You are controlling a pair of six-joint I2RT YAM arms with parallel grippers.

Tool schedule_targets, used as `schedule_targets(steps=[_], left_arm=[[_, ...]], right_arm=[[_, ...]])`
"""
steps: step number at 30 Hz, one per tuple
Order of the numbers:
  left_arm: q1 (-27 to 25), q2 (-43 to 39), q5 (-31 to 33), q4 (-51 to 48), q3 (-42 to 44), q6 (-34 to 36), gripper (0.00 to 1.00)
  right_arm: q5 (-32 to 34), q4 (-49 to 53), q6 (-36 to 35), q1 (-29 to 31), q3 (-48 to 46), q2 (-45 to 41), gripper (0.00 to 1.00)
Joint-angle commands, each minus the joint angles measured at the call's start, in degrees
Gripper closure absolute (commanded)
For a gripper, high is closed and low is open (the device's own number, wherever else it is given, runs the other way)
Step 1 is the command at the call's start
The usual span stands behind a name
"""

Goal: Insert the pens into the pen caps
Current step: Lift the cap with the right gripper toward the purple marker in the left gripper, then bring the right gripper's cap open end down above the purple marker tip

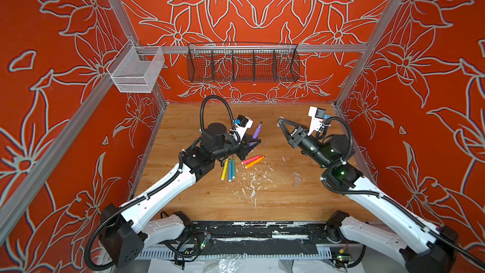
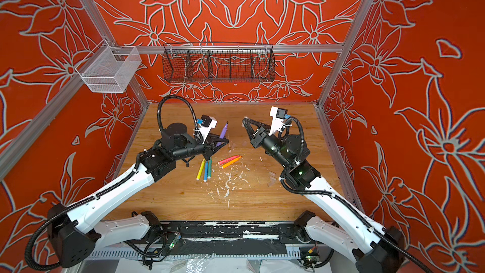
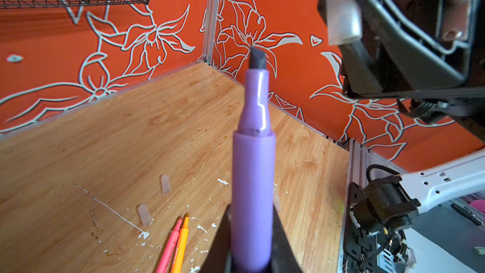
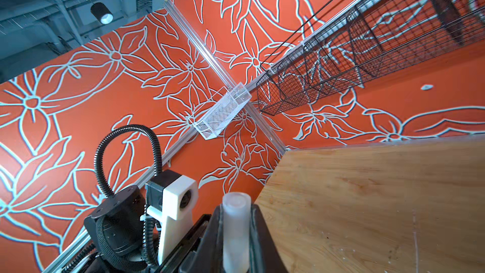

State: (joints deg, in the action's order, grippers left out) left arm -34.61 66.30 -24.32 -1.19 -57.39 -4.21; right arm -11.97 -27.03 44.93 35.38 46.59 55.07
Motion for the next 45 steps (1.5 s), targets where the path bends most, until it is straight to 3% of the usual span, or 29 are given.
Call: schedule_targets(steps=[1,45], left_arm=[[-0.5,0.0,-1.7,0.6,-1.6,1.4,1.00],[-1.8,0.0,-0.8,0.1,-1.6,2.5,1.00]], right_arm=[[-2.4,-8.4,3.7,0.2,0.1,1.5,1.00],[-1.8,-12.9,2.7,4.3,2.0,9.2,1.00]])
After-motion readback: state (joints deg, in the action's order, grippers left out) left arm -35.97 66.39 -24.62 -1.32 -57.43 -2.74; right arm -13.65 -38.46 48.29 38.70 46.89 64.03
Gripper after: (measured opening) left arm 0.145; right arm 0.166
